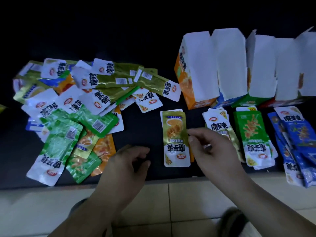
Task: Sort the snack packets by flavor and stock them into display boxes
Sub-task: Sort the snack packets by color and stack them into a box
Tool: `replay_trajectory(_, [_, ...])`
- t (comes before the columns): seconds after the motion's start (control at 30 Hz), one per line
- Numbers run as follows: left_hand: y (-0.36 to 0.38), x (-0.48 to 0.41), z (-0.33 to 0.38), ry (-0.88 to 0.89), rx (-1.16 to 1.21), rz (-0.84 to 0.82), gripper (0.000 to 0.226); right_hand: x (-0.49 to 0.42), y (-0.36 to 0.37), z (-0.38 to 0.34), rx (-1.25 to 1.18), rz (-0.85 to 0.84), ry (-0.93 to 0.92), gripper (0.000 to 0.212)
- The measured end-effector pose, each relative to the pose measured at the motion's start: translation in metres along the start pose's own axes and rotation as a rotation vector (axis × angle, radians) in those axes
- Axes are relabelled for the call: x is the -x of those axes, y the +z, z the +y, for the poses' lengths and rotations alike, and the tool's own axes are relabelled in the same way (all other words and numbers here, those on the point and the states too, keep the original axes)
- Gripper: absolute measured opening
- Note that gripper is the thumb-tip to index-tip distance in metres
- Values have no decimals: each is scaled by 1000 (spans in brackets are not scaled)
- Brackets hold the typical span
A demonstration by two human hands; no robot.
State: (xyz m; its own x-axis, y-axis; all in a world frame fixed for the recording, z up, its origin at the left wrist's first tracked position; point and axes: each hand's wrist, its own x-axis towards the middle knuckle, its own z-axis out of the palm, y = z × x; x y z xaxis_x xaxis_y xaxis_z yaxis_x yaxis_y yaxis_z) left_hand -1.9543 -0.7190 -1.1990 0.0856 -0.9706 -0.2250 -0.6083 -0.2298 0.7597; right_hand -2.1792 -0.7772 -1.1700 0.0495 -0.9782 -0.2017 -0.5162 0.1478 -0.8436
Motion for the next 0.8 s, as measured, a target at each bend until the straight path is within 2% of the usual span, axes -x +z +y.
replay_trajectory(0.07, [-17,4,-9,116,-138,39,28,4,17,-12,-35,-60,-34,19])
replay_trajectory(0.13, [-38,7,-19,233,-353,183,25,11,38,-23,-39,-203,-41,17])
replay_trajectory(0.17, [-48,8,-25,227,-445,236,32,16,48,-27,-17,-274,-64,16])
replay_trajectory(0.23, [-63,11,-34,47,-576,225,54,26,69,-31,77,-342,-176,17])
replay_trajectory(0.3, [-66,14,-47,-208,-614,79,76,35,86,-30,228,-395,-283,32])
replay_trajectory(0.33, [-61,16,-54,-269,-586,27,85,38,92,-28,322,-418,-323,40])
replay_trajectory(0.43, [-49,20,-61,-220,-536,75,89,44,100,-21,549,-346,-422,50])
replay_trajectory(0.5, [-49,17,-57,-183,-564,123,85,39,91,-12,581,-224,-405,50])
replay_trajectory(0.53, [-49,15,-55,-101,-571,170,79,34,83,-9,582,-163,-368,51])
replay_trajectory(0.6, [-46,10,-48,145,-524,279,58,23,65,-1,599,-66,-261,50])
replay_trajectory(0.67, [-36,3,-33,280,-393,277,32,15,50,2,599,-53,-109,47])
replay_trajectory(0.73, [-18,-3,-10,229,-263,147,22,12,38,7,490,-54,-19,42])
replay_trajectory(0.8, [3,-10,9,87,-211,18,33,12,31,7,298,-47,10,38])
